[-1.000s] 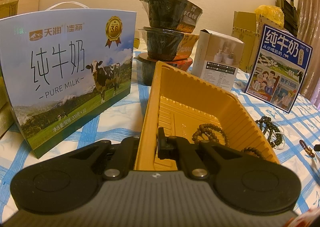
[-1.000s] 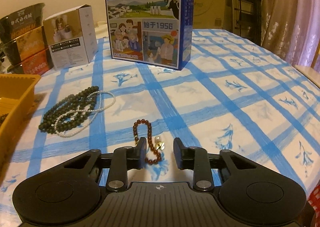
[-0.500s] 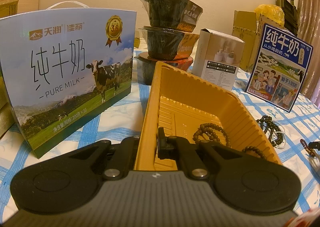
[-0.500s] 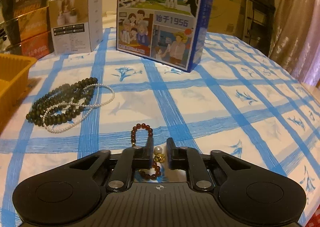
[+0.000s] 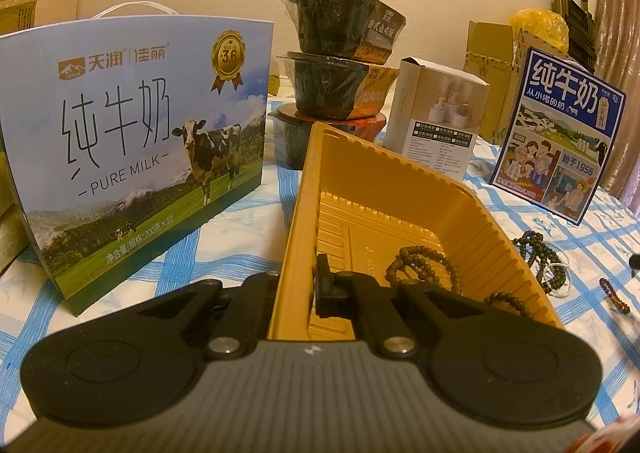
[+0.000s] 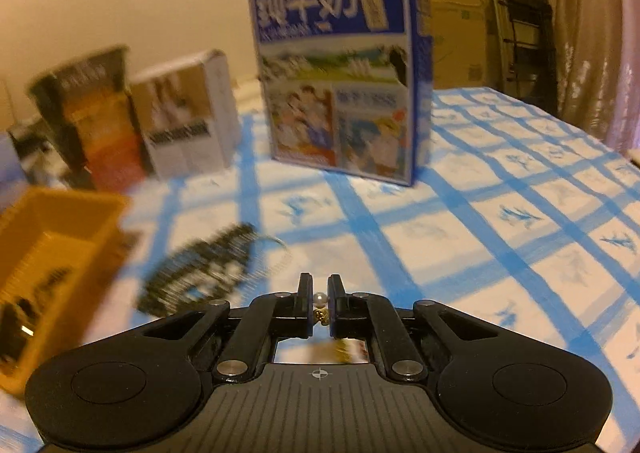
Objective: Organize jewelry
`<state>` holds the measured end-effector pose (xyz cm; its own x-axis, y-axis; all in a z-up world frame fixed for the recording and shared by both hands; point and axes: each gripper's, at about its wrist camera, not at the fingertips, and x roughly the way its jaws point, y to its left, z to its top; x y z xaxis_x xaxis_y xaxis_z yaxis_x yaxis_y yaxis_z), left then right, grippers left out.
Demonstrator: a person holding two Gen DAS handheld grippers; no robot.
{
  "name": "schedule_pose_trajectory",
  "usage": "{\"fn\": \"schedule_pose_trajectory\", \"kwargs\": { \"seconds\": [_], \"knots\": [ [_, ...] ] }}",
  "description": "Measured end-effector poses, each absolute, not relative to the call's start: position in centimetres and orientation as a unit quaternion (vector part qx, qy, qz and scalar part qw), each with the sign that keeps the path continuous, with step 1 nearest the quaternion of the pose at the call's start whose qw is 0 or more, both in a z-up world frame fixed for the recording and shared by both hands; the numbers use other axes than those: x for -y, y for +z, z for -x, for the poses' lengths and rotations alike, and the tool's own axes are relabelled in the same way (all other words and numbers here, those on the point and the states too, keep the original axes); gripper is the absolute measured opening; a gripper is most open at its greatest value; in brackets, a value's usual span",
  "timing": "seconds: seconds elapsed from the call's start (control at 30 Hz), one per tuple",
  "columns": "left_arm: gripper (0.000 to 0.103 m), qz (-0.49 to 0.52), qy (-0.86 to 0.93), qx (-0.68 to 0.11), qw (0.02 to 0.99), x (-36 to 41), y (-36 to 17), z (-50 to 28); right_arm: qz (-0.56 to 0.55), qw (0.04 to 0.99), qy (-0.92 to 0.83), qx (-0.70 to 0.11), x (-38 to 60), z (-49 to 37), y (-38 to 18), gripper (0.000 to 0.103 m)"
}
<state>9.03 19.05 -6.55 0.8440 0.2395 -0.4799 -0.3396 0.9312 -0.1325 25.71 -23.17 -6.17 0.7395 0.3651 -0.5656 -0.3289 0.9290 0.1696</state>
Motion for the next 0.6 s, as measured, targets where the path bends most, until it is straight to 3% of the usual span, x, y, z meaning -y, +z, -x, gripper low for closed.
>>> {"fn": "schedule_pose_trajectory", "kwargs": {
  "seconds": [0.27,0.6],
  "knots": [
    [0.003,0.107,0.151,-0.233,0.955,-18.9,-6.4,-9.0,-0.081,0.905,0.298,-0.292,17.0,-23.1,-3.4,0.007],
    [0.003,0.107,0.151,-0.233,0.955,-18.8,-6.3,-9.0,-0.106,0.851,0.399,-0.325,7.7,-21.8,-4.3,0.007]
  ]
}}
